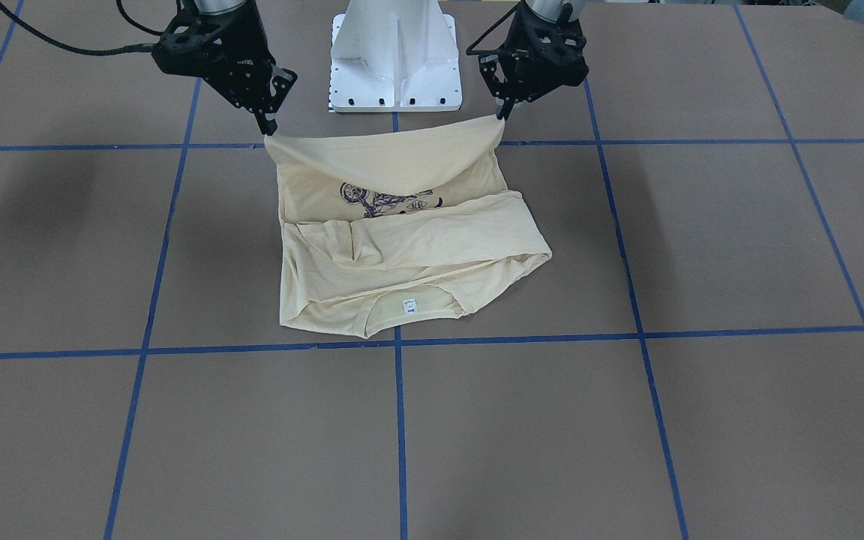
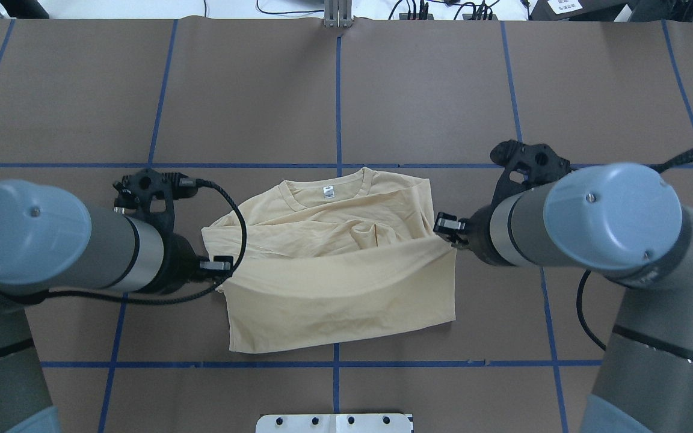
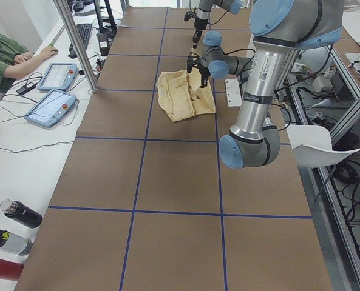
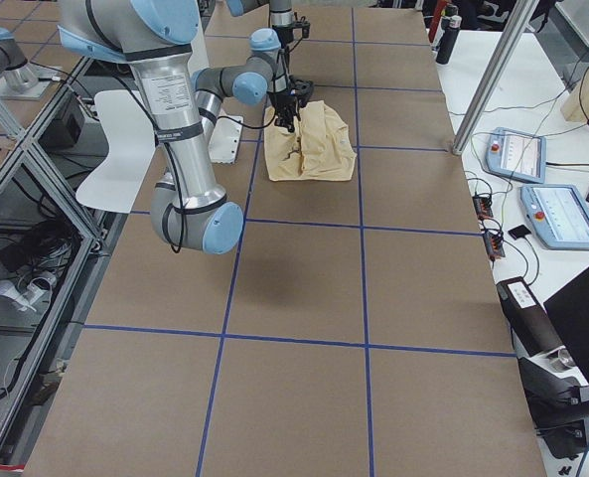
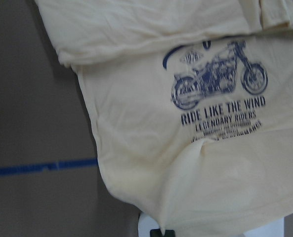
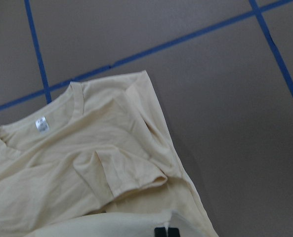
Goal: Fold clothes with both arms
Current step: 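Lift the hem with both grippers and fold it toward the collar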
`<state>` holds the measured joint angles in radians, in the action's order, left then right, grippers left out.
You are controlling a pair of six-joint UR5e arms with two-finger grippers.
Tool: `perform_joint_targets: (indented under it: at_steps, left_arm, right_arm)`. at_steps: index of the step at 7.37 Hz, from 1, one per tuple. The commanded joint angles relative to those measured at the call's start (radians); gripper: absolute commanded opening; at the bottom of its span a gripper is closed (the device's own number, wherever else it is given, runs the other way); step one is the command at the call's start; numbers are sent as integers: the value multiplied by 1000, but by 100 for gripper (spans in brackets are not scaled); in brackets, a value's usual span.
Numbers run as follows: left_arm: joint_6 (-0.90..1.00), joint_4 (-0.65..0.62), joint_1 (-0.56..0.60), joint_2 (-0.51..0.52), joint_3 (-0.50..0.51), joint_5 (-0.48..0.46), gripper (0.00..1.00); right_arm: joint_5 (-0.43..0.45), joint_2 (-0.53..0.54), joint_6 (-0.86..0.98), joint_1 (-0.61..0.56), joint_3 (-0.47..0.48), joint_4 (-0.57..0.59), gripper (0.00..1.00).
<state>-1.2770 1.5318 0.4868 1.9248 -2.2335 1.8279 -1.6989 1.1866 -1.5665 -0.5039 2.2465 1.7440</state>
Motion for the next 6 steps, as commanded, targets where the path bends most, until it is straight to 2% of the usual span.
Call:
perform_joint_targets:
  at_steps: [1,3,6]
  left_arm:
    - [36,2,84,38,58,-37,0]
    - [54,20,82,92,194,-79,0]
    - [65,213,82,94,432,-157,0]
  right_arm:
    - [-1,-45,25,-94,-137,-128,0]
    - [1,-113,26,-119,-310,-229,0]
    - [8,-143,29,-122,-526,-391,0]
